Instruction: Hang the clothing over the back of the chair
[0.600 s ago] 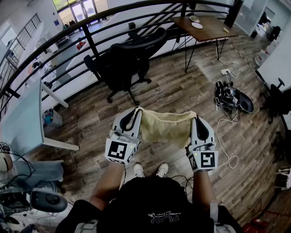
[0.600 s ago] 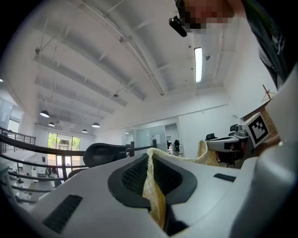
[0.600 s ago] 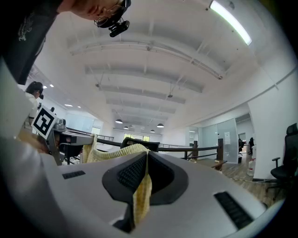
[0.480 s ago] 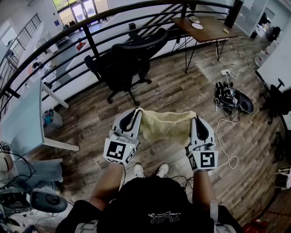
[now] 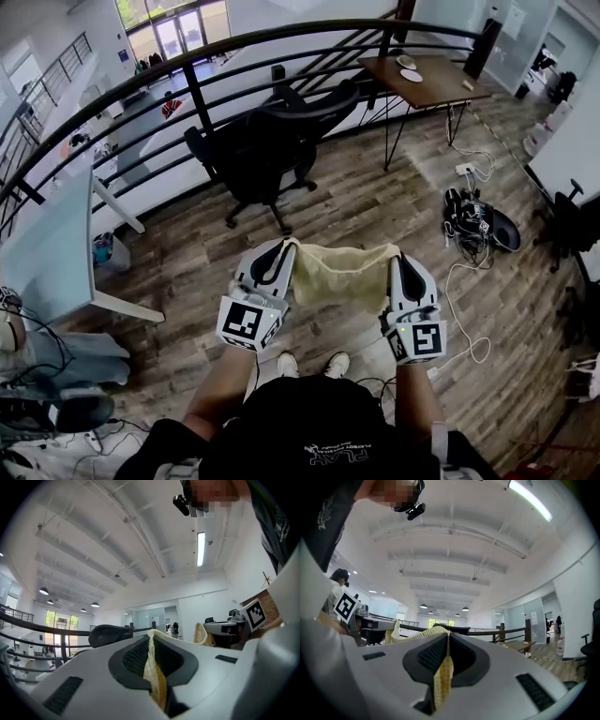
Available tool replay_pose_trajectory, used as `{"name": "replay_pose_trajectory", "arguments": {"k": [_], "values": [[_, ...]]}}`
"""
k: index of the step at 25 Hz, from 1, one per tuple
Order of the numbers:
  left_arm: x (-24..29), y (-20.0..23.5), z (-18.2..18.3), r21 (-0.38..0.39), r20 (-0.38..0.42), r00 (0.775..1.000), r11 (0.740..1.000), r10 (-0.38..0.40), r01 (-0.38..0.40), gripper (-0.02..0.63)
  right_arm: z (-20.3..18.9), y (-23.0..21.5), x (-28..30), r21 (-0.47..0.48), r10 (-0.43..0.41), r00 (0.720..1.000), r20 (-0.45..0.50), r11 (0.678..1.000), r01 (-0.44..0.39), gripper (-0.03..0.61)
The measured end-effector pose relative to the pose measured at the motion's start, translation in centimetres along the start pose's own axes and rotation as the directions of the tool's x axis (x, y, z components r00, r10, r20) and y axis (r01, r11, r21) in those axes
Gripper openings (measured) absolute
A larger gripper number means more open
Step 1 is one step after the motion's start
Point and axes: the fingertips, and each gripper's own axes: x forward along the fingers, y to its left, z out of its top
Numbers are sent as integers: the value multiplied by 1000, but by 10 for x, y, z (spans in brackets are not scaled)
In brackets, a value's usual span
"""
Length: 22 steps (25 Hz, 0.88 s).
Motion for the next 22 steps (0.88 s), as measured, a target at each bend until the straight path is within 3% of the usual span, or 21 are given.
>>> {"name": "replay_pose_trajectory", "arguments": {"k": [11, 22], "values": [[-22, 34, 10, 14, 18, 999, 1000, -26, 26, 32, 3, 45, 15, 59, 3, 1000, 1, 998, -3, 25], [11, 52, 2, 4, 2, 1000, 1000, -21, 21, 32, -4, 30, 53, 32, 25, 1000, 1, 999, -25, 25]]}}
